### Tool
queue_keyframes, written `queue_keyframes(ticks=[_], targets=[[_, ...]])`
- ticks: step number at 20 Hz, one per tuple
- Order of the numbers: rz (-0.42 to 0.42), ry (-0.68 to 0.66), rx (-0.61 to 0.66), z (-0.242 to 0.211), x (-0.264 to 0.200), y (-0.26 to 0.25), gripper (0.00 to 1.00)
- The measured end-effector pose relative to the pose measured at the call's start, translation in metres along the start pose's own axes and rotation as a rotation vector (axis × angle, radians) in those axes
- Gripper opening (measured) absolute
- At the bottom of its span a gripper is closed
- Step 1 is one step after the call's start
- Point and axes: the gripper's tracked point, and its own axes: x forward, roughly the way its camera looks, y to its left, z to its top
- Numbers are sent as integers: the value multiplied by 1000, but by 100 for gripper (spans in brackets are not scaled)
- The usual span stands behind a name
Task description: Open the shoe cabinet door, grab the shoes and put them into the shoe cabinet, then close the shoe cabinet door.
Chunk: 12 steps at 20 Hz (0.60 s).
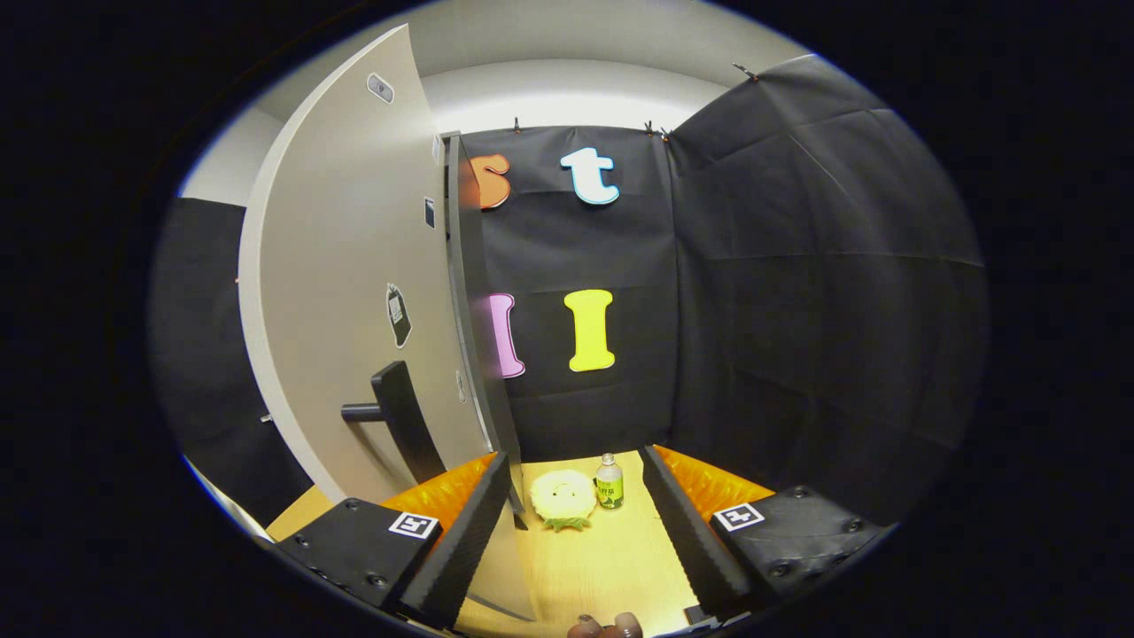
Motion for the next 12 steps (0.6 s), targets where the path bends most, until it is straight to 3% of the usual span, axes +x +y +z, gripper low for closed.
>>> queue_keyframes(ticks=[5, 12], targets=[[4, -3, -26, -3, 0, 16, 97], [75, 11, -6, -16, -9, 88, 97]])
